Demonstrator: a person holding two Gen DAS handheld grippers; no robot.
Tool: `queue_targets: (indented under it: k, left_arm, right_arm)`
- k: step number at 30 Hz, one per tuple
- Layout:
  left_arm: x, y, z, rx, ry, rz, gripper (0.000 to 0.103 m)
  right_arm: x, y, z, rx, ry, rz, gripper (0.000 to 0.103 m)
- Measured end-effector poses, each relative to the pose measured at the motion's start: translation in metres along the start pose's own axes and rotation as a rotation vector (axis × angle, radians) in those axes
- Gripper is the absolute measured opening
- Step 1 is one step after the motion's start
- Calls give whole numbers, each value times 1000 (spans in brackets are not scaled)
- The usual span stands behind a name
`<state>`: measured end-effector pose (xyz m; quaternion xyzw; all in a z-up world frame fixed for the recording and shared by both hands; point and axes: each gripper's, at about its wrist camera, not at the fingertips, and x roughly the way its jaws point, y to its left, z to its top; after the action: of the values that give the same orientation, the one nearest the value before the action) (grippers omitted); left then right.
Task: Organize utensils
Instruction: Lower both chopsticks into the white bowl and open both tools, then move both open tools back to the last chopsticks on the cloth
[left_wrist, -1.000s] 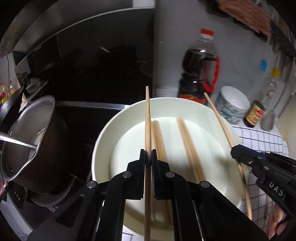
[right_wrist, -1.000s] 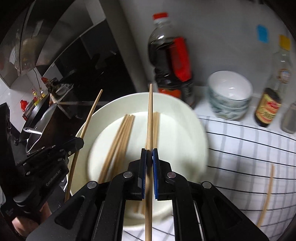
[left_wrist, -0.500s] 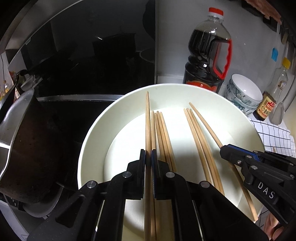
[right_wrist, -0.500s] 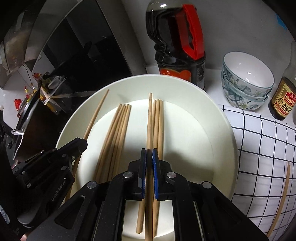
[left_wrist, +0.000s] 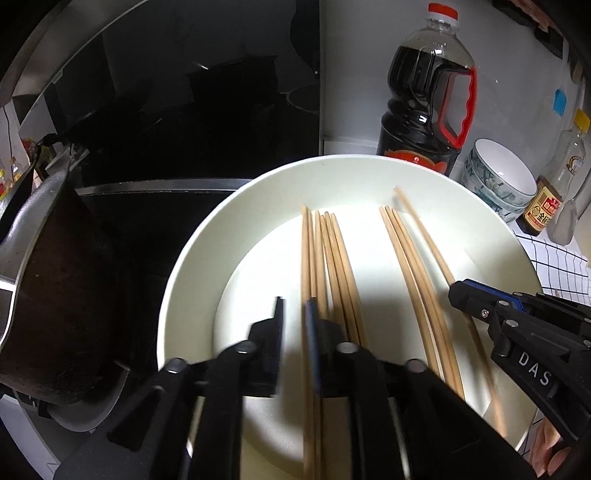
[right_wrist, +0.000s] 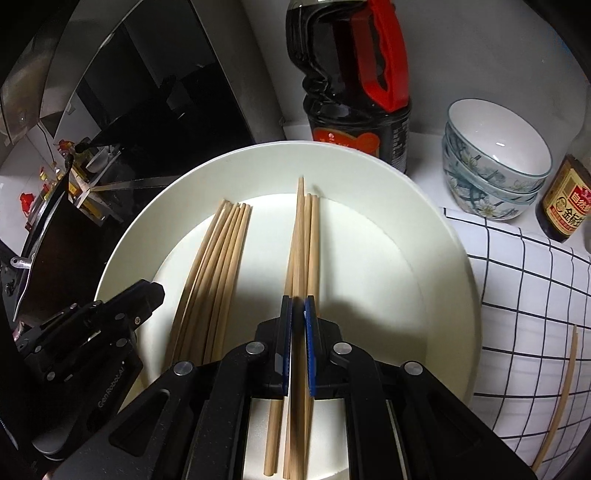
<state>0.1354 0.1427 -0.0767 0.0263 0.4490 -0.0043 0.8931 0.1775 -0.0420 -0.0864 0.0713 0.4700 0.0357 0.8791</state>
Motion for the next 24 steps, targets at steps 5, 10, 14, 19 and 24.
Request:
queue_targets:
  k: [5,10,14,19,24]
  left_arm:
    - [-12,2,-2,-5,-31,15,44]
    - [-24,5,-7,-9,-45,20,54]
    - [-34,6,-10,-15,-60,16,57]
    - [-48,1,-16,-13,-72,14,63]
    - [-64,-8,-22,-15,-96,4,79]
  right_arm:
    - [-10,3,-4,-10,-16,-13,14]
    - [-20,3,-9,-10,-32,-18,16]
    - [-33,2,-16,1,-48,-21,20]
    - [-50,-1,-27,16,-67,-28,25]
    - [-69,-9,-39,36,-86,-37,31]
